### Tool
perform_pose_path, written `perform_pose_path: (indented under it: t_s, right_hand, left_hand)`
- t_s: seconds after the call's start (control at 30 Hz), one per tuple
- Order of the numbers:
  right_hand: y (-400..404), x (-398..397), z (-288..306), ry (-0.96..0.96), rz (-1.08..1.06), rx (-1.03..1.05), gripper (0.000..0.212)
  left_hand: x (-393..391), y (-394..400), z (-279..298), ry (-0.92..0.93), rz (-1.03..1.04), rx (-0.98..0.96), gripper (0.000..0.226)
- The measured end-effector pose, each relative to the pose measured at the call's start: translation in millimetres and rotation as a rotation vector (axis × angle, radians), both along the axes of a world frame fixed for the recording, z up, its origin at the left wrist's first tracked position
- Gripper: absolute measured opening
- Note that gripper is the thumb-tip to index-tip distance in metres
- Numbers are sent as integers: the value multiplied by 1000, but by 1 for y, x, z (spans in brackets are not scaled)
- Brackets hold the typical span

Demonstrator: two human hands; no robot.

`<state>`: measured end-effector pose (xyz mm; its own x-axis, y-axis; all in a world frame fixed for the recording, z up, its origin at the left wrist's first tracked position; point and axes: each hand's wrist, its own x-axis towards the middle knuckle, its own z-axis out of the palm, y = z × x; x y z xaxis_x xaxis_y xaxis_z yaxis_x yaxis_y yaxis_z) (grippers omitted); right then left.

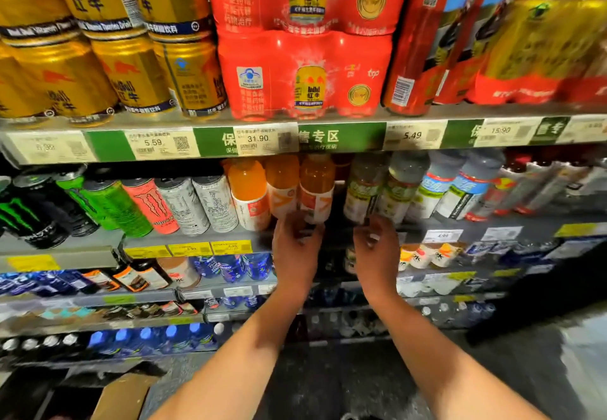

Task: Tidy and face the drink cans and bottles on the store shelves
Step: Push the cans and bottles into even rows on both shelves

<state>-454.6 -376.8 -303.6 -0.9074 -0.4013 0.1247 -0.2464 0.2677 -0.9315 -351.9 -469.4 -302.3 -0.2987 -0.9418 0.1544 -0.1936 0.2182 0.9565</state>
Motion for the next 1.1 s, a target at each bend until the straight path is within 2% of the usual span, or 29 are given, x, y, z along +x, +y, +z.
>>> perform_pose_path:
  t_s: [0.07,0.17,0.3,0.43,0.5,0.6,0.77,0.93,1.1]
  right_hand:
    - [8,-10,3,4,-50,-23,28]
    - [19,-30,5,13,-112,-22,46]
    - [31,-60,6,86,-67,2,55]
    - [38,-82,0,133,40,51,55]
    - [34,-81,-2,140,85,63,55]
    - [36,-90,-5,103,196,40,61]
    - [45,-106,-7,-101,384,-53,69]
    - [55,-124,-11,-103,557,-38,70]
    - [55,-131,-10,-64,594,-9,74]
  left_hand:
    - [-9,6,1,-26,-64,37,32]
    - [-27,16,6,-9,-149,54,34]
    - [-59,31,13,-45,-208,1,38]
    - [-95,42,-2,32,-40,39,59]
    - [-101,43,1,-14,30,40,64]
    - [-111,49,4,-32,116,51,66]
    - [-118,58,0,-31,198,-29,60]
    - [-128,70,2,-68,271,-69,64]
    - [-135,75,8,-80,312,-56,68]
